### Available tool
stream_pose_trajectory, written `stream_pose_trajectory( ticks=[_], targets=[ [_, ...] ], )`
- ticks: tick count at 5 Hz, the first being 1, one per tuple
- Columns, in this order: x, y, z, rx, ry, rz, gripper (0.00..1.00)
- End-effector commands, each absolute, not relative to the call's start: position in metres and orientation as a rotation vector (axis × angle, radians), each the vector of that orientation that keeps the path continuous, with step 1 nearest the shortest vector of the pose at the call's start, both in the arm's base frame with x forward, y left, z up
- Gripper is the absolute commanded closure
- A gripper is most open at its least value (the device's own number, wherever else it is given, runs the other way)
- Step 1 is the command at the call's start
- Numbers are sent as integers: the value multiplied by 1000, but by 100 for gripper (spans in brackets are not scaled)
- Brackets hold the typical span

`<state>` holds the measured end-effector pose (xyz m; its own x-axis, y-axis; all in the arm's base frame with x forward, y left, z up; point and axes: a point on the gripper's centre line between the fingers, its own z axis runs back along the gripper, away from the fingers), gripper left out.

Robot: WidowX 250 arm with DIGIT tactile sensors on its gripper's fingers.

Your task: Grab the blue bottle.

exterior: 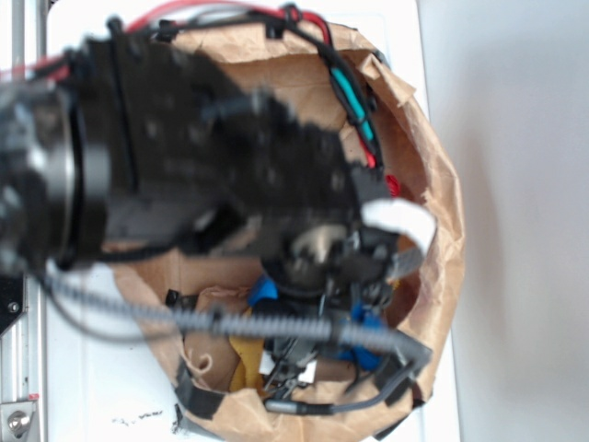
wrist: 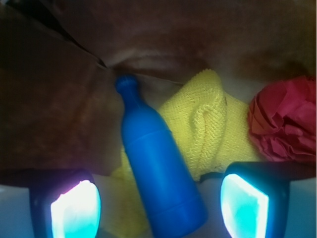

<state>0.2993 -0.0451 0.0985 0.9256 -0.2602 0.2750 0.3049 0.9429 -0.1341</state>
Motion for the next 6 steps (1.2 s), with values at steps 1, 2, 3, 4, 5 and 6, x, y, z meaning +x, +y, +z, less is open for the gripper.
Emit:
stream_pose_trajectory(
  ticks=[1, 2, 3, 4, 5, 6],
  targets=[
    [301, -63, 77, -49, -230, -389, 0],
    [302, -61, 70, -32, -181, -327, 0],
    [294, -62, 73, -19, -185, -271, 100],
    [291, -60, 86, -101, -153, -257, 100],
    [286, -50, 127, -240, -152, -210, 100],
    [325, -13, 173, -219, -310, -117, 100]
  ],
)
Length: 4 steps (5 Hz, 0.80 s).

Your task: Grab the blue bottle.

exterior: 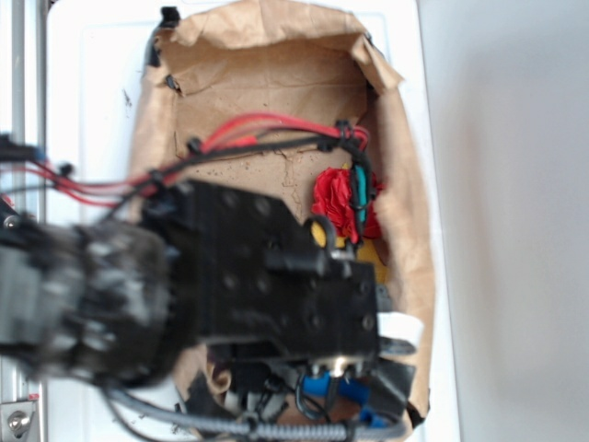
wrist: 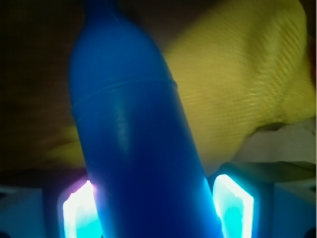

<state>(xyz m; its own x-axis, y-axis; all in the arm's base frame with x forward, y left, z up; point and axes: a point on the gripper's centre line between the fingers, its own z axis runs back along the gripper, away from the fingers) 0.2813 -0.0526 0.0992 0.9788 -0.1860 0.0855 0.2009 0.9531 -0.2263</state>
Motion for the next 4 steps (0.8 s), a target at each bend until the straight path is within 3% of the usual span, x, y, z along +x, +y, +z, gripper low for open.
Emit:
stream_pose_trajectory(
  ticks=[1, 2, 3, 4],
  targets=[
    [319, 9, 203, -159, -446, -25, 100],
    [310, 20, 217, -163, -428, 36, 100],
    [280, 33, 239, -152, -337, 31, 100],
    [264, 44, 248, -73, -288, 67, 100]
  ],
)
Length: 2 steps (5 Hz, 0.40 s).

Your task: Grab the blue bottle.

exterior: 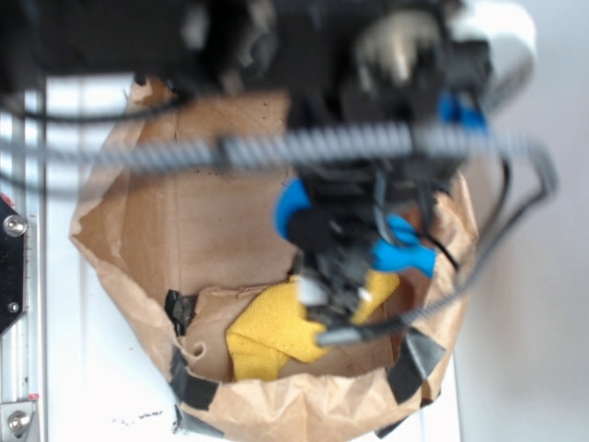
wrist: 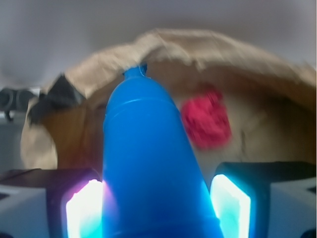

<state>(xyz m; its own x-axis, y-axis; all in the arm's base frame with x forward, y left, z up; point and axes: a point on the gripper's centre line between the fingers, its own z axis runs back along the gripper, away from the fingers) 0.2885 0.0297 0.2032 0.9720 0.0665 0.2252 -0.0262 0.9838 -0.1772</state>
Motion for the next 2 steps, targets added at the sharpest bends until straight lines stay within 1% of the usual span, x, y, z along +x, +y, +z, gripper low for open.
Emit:
stream_pose_trajectory(
  ticks=[1, 2],
  targets=[
    [254, 55, 244, 11, -248, 127, 100],
    [254, 56, 246, -44, -275, 128, 100]
  ],
)
